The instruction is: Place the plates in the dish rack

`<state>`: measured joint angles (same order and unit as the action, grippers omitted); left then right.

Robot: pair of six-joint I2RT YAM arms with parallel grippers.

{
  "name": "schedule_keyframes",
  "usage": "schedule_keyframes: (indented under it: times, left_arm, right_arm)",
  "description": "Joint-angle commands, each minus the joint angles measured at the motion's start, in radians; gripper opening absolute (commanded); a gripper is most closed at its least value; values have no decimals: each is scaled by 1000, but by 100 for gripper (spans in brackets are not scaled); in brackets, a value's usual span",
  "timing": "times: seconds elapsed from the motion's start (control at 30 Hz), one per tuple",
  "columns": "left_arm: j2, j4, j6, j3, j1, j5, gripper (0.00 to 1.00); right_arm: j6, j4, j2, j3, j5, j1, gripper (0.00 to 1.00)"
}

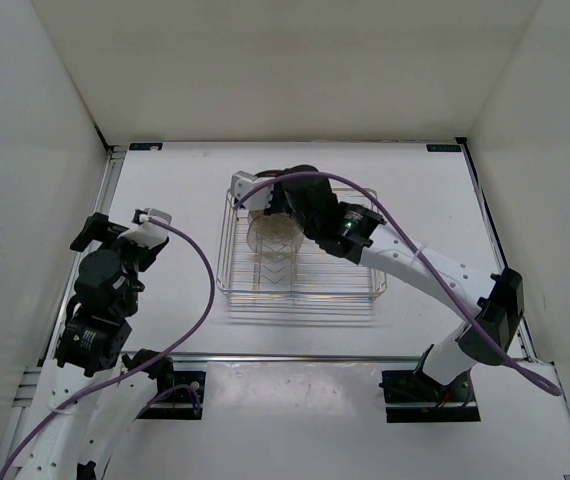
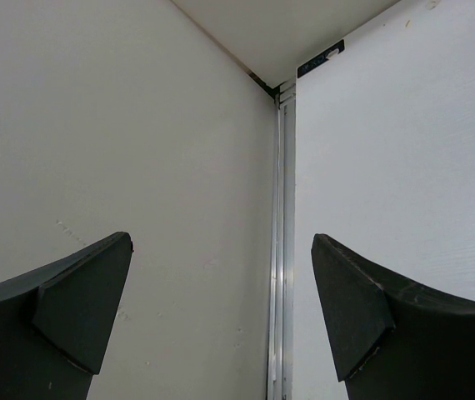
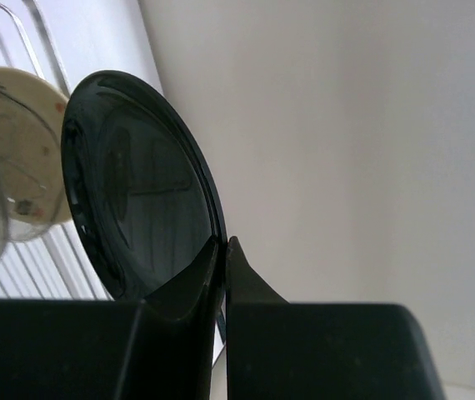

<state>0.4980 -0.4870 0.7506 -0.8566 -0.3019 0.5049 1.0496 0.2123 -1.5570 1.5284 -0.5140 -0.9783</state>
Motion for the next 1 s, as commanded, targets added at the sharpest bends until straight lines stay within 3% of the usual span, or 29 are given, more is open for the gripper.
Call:
schedule_keyframes:
  times: [0.0,0.23,0.97]
  left_arm:
    - [-6,-1,-14,14,7,-14,100]
    - [-24,-1,-14,33,7,-14,100]
    - [-52,-10,-14,42,26,-5,100]
  right_arm:
    - [-5,-16,54,-30,-32,-62,0]
    - [-60,47,74,-62,-50,-118,0]
    - [-183,105,77,-157,12,-119,0]
